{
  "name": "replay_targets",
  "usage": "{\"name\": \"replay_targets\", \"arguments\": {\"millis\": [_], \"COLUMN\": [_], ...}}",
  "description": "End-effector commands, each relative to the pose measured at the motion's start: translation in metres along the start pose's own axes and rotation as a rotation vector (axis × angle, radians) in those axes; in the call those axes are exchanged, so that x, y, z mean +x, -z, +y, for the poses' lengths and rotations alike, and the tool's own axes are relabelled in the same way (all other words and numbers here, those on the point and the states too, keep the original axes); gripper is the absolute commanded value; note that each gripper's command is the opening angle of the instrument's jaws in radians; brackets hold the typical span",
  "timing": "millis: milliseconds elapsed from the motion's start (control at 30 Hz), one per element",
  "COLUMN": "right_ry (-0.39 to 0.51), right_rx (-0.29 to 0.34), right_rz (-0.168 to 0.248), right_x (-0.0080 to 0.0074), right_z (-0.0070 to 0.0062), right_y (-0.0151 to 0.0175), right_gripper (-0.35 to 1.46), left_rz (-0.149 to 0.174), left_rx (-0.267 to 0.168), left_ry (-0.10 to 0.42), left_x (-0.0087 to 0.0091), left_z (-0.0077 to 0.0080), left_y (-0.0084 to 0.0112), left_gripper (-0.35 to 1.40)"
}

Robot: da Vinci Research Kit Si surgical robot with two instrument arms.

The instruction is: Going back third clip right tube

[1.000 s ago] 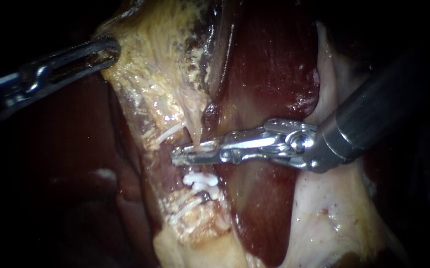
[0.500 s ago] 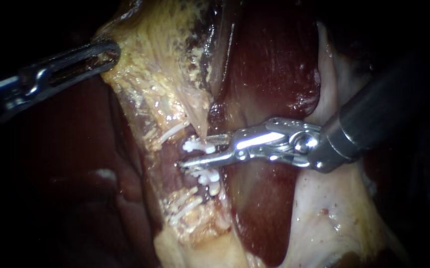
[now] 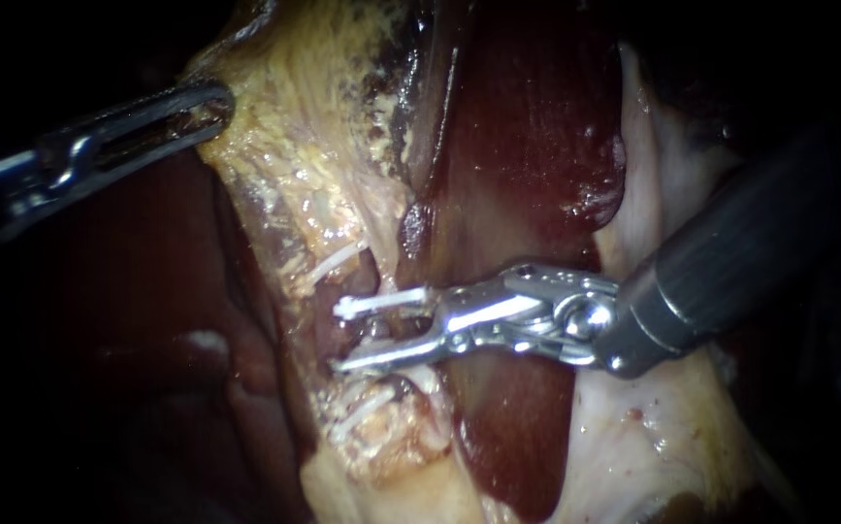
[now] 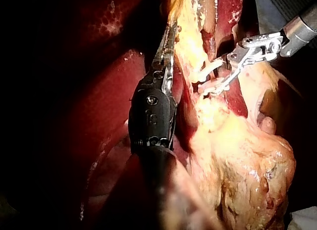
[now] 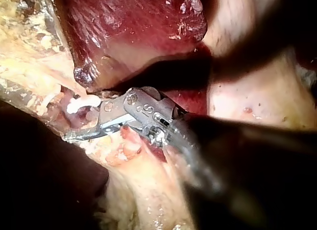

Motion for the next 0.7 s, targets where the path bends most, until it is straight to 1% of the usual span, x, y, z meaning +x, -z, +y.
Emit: {"name": "replay_targets", "arguments": {"millis": [33,167,267,367,500,633,700], "right_ry": [0.015,0.092,0.131,0.188,0.292,0.413,0.446], "right_rx": [-0.014,-0.055,-0.069,-0.063,-0.048,-0.032,-0.027], "right_rz": [0.005,0.016,0.017,0.012,0.001,-0.008,-0.011], "right_x": [0.0000,0.0003,0.0004,0.0005,0.0006,0.0010,0.0013], "right_z": [0.0005,0.0019,0.0021,0.0017,0.0008,-0.0004,-0.0009], "right_y": [0.0003,0.0019,0.0032,0.0051,0.0078,0.0103,0.0112], "right_gripper": [0.60,0.60,0.60,0.60,0.60,0.60,0.60], "left_rz": [0.000,0.000,0.000,0.000,0.000,0.000,0.000], "left_rx": [0.000,0.000,0.000,0.001,0.002,0.002,0.002], "left_ry": [0.000,0.000,0.000,-0.001,-0.001,-0.001,-0.001], "left_x": [0.0000,0.0001,0.0001,0.0001,0.0001,0.0001,0.0001], "left_z": [0.0000,0.0000,0.0000,0.0001,0.0003,0.0003,0.0003], "left_y": [0.0000,0.0000,0.0000,0.0002,0.0003,0.0004,0.0004], "left_gripper": [-0.35,-0.35,-0.35,-0.35,-0.35,-0.35,-0.35]}}
